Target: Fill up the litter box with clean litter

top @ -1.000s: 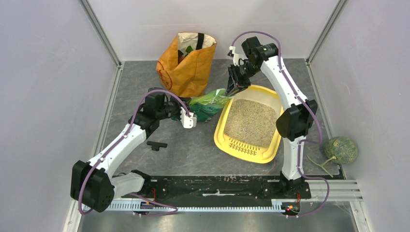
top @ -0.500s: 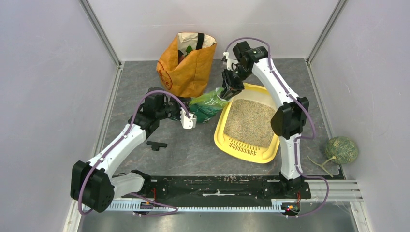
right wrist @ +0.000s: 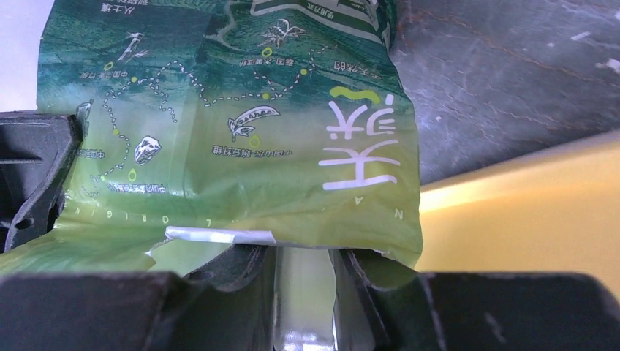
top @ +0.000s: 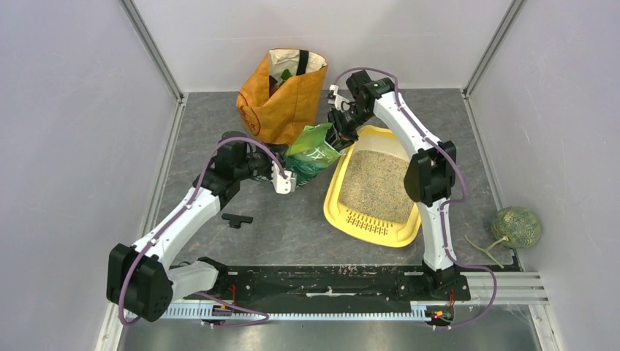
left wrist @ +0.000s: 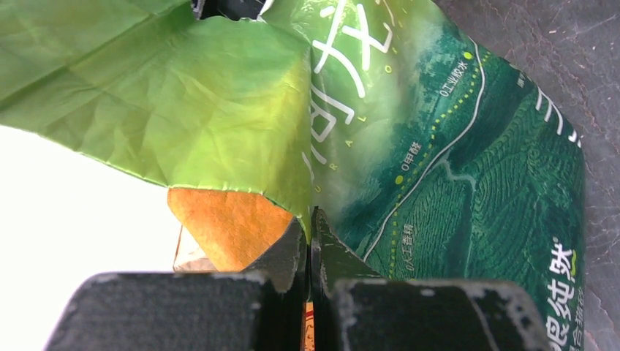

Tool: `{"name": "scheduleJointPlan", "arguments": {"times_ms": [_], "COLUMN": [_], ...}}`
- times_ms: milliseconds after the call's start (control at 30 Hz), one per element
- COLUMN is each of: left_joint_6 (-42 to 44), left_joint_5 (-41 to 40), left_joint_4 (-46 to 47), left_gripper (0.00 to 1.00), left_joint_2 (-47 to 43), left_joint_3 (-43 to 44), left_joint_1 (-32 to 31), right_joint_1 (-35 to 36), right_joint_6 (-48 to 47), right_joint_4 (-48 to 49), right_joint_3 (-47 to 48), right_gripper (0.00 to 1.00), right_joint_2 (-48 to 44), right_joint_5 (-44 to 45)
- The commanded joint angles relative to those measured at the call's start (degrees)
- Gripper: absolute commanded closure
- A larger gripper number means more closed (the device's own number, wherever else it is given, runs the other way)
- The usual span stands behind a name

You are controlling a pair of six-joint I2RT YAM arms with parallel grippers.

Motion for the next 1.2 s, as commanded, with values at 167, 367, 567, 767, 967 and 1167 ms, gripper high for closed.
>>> {"name": "scheduleJointPlan", "arguments": {"times_ms": [167, 367, 567, 767, 967, 1167], "left_joint_6": [3.5, 3.3, 3.3, 3.4, 2.2, 0.5], "left_joint_5": [1.9, -0.6, -2.4, -2.5, -2.0, -0.4], "left_joint_4": [7.8, 3.7, 1.1, 0.4, 1.8, 4.5], "left_gripper": [0.98, 0.98, 0.98, 0.98, 0.98, 0.98], "left_joint_2": [-1.3, -2.3, -3.5, -4.7, -3.8, -2.4], "left_joint_3": [4.5, 5.6, 5.5, 4.4, 5.1, 5.2], "left_joint_1": [-0.5, -0.3, 0.8, 1.6, 2.1, 2.3], "right_joint_1": [0.3, -1.1, -1.8, -2.7, -5.4, -8.7], "right_joint_6": [12.1, 37.3, 71.1, 56.7, 42.1, 37.6], "right_joint_4": [27.6, 65.7, 110.0, 88.2, 66.2, 61.9], "right_joint_3": [-12.9, -26.4, -37.4, -38.4, -37.2, -40.7], "right_gripper": [1.0, 1.0, 1.0, 1.0, 1.0, 1.0], "right_joint_2": [-2.3, -8.2, -9.6, -14.4, -18.1, -21.3], "right_joint_5": [-22.9, -29.6, -32.2, -30.3, -29.0, -31.5]}}
